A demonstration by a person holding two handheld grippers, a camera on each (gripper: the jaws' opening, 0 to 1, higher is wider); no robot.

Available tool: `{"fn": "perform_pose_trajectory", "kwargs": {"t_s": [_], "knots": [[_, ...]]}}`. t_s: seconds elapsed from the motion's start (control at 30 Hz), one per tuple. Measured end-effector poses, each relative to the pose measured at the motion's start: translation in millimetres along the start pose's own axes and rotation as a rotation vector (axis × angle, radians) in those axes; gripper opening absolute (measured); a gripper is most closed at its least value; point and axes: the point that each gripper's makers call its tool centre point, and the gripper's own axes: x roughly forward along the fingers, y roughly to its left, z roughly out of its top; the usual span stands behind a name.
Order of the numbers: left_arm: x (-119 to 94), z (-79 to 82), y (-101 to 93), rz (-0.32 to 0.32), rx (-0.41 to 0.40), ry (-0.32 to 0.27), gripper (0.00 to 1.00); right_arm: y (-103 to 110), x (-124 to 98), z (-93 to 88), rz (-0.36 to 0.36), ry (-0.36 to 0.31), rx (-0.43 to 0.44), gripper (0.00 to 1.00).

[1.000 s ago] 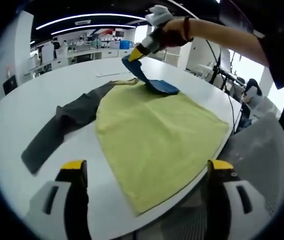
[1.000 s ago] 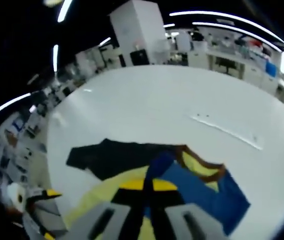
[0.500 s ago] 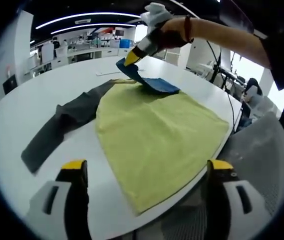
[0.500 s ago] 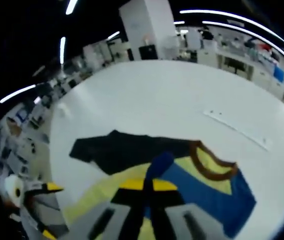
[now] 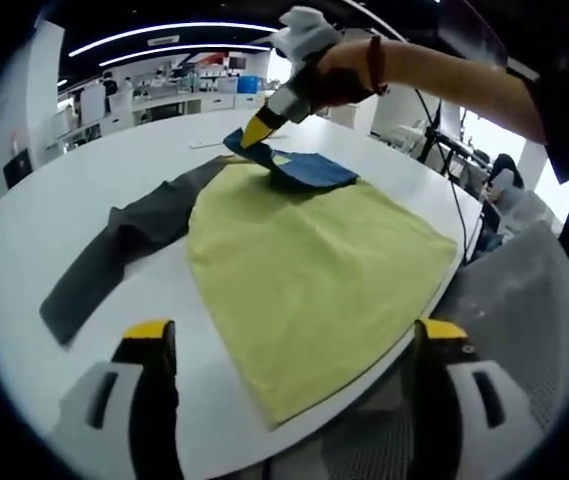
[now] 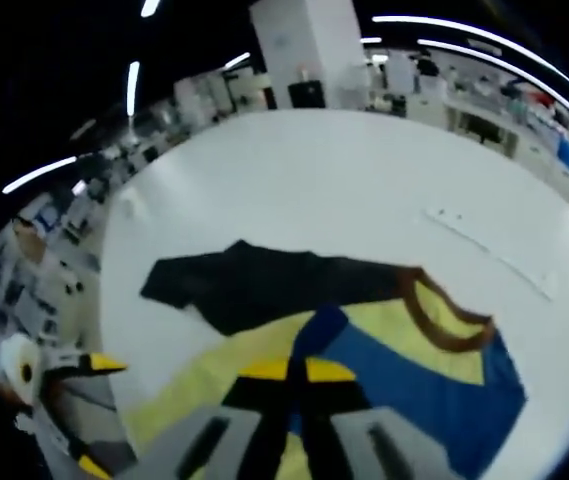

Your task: Fold the garment on the visible template until the final outline fits inside the template.

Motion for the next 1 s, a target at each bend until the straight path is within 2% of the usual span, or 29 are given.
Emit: {"fn": "perform_pose_trajectory", "kwargs": {"t_s": [0.23, 0.63, 0.77, 0.87, 0.9, 1.0], "knots": [[0, -0.3, 0.0, 0.003, 0.001, 0.0, 0.96, 0, 13, -8.9, -0.015, 0.005, 0.009, 0.0], [-1, 0.9, 3.2, 0.022, 0.0, -0.005, 0.96, 11, 42, -26.5, 0.002, -0.001, 0.141, 0.0], [-2, 2.2, 3.9, 0.029, -0.002, -0.01, 0.96, 17, 46, -29.5, 0.045, -0.002, 0.178, 0.01], [-2, 1.6, 4.7, 0.031, 0.0, -0.009, 0.96, 37, 45, -22.2, 0.171, -0.038, 0.245, 0.0], [-2, 1.5, 4.7, 0.03, 0.0, -0.008, 0.96, 38, 44, -22.3, 0.174, -0.036, 0.258, 0.0], [-1, 0.8, 4.3, 0.029, 0.004, -0.004, 0.96, 29, 43, -22.9, 0.123, -0.034, 0.202, 0.0]]}}
